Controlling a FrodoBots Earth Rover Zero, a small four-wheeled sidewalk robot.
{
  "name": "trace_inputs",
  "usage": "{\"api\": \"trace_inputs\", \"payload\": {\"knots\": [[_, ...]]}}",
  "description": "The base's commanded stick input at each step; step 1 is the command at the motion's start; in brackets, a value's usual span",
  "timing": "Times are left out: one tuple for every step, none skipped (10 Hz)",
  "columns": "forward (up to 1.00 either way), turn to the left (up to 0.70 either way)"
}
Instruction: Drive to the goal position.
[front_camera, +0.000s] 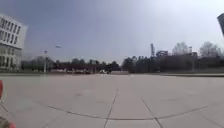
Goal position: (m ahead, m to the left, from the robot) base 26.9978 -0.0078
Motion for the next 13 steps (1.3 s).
{"api": "trace_inputs", "payload": {"knots": [[1.0, 0.0], [1.0, 0.0], [1.0, 0.0], [1.0, 0.0], [1.0, 0.0], [1.0, 0.0], [1.0, 0.0], [1.0, 0.0], [1.0, 0.0], [1.0, 0.0], [1.0, 0.0], [1.0, 0.0], [1.0, 0.0]]}}
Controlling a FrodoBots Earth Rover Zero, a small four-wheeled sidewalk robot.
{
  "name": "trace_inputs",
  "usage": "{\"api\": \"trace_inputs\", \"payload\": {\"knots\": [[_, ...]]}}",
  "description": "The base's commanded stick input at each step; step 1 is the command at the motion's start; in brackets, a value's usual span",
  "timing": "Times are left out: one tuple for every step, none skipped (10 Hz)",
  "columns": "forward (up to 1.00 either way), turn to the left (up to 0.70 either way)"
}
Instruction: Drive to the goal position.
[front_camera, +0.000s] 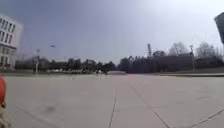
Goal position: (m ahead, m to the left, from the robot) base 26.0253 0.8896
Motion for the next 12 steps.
{"api": "trace_inputs", "payload": {"knots": [[1.0, 0.0], [1.0, 0.0], [1.0, 0.0], [1.0, 0.0], [1.0, 0.0], [1.0, 0.0], [1.0, 0.0], [1.0, 0.0], [1.0, 0.0], [1.0, 0.0], [1.0, 0.0], [1.0, 0.0]]}}
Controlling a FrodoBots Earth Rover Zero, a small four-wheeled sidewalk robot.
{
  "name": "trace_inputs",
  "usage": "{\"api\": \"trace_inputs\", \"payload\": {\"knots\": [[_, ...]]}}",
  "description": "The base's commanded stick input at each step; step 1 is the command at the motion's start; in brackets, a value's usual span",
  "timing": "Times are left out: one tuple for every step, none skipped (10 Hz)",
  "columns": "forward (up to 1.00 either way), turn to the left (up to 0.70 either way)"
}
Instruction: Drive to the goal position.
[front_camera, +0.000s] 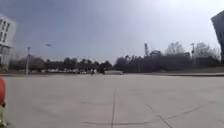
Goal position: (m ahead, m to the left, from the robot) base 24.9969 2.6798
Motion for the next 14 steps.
{"api": "trace_inputs", "payload": {"knots": [[1.0, 0.0], [1.0, 0.0], [1.0, 0.0], [1.0, 0.0], [1.0, 0.0], [1.0, 0.0], [1.0, 0.0], [1.0, 0.0], [1.0, 0.0], [1.0, 0.0], [1.0, 0.0], [1.0, 0.0], [1.0, 0.0], [1.0, 0.0]]}}
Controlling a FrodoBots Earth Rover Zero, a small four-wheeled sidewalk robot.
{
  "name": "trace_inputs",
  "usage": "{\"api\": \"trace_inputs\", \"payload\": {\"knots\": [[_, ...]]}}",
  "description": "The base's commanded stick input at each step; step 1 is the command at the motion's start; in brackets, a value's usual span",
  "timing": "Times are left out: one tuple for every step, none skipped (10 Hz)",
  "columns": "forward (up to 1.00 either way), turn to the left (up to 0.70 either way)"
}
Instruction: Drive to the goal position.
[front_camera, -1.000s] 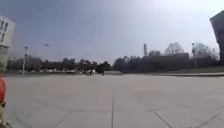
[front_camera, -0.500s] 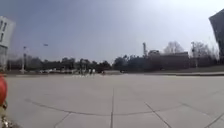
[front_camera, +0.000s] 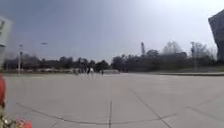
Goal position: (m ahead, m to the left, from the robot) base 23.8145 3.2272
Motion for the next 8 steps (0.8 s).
{"api": "trace_inputs", "payload": {"knots": [[1.0, 0.0], [1.0, 0.0], [1.0, 0.0], [1.0, 0.0], [1.0, 0.0], [1.0, 0.0], [1.0, 0.0], [1.0, 0.0]]}}
